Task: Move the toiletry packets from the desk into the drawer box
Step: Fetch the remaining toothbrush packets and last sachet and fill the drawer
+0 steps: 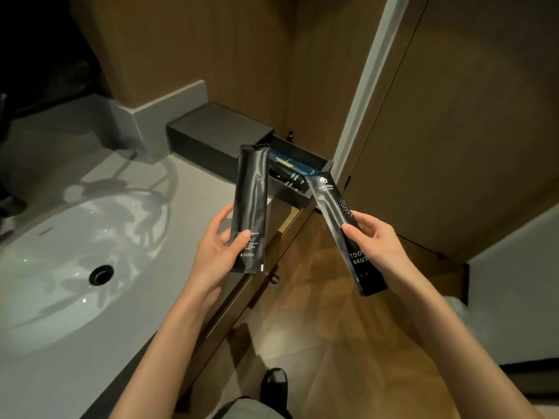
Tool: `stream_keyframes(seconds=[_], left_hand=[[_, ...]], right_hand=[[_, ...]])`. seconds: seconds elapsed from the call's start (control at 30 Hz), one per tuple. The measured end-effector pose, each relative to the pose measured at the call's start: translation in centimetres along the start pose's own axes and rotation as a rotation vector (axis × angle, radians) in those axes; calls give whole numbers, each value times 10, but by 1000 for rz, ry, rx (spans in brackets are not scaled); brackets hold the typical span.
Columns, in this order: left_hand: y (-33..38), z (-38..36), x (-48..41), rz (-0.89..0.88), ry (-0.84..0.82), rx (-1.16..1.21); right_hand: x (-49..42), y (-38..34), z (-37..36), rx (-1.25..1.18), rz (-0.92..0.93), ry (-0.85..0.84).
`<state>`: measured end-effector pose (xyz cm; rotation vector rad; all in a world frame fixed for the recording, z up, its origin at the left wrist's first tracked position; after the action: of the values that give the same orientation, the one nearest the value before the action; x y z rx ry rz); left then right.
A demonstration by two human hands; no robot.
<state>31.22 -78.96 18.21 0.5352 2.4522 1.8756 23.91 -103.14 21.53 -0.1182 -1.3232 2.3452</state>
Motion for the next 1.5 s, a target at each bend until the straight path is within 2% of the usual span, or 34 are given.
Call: stream_keyframes(seconds=[0.33,0.57,0.73,0.93,1.17,1.5], left_hand=[[6,-37,-123,1,222,-24],[-5,-50,-173,-1,461,-8],[-12,-71,-193,-22,651,57],[-12,-111,-204,-69,798,117],[-14,-130,-194,-110,825,127],[-22,-143,-166,-85,841,57]], right_hand=[[-178,-13,17,253,123,-138],[-285,-20,1,481,357,-356],[-343,-22,-9,607,434,-577],[-366,-25,-27,640,517,-724],[-367,-20,-52,562,568,-738],[-367,-8,-67,430,508,-767]])
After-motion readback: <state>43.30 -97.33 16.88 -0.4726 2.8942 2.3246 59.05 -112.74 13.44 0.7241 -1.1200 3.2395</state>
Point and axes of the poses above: each hand's wrist, its own x-axis away from the middle knuckle, its own z-axis out of the back of the hand, y = z × x, the point moved 1 cm from there along -x, towards the middle knuckle, and after that the axes turned 9 degrees about x, right-handed, at the moved point
